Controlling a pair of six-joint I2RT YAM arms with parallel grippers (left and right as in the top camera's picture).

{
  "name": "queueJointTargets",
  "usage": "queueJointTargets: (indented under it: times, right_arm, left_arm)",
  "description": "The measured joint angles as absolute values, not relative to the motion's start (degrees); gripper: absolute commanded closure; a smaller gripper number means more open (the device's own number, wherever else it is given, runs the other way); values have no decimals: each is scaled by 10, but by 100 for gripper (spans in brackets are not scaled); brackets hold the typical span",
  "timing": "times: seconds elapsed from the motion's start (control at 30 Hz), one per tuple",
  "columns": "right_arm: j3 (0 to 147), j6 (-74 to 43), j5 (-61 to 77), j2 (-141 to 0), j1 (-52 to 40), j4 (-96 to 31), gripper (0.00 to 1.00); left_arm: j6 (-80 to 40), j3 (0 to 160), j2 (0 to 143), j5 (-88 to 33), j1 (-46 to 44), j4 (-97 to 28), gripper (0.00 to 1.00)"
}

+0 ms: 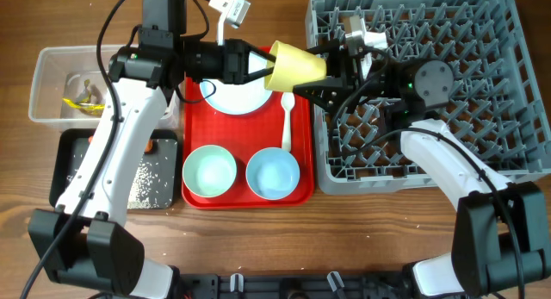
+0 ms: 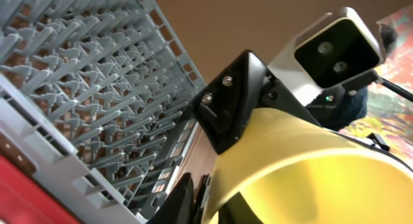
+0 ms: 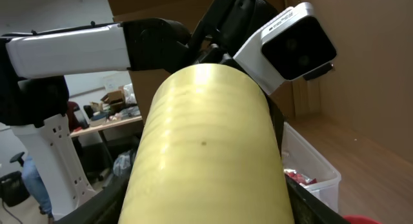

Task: Sort waste into correct bins and load items into the dishwasher rack
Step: 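Open the left gripper and carry the cup right with the right gripper, then place the yellow cup in the rack's upper right and withdraw right gripper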

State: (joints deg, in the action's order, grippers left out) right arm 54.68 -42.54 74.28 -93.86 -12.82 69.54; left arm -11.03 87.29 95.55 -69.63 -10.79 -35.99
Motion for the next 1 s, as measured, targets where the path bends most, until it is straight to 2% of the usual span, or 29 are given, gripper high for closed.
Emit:
queueJointTargets:
  times: [0.53, 0.67, 0.73, 0.93, 1.0]
  right_arm:
    - [547, -424, 723, -947, -118, 698, 52]
    - [547, -433, 761, -944, -116, 709, 53]
    - [547, -435, 771, -944, -118, 710, 53]
    - [547, -442, 789, -944, -118, 708, 51]
    - [547, -448, 808, -944, -118, 708, 47]
  left_arm:
    - [-110, 874, 947, -602, -108, -388, 86]
    - [-112, 874, 951, -544, -94, -384, 90]
    - [-113, 874, 952, -532, -90, -383, 96]
    - [-119, 874, 952, -527, -90, -374, 96]
    - [-119, 874, 952, -527, -90, -374, 96]
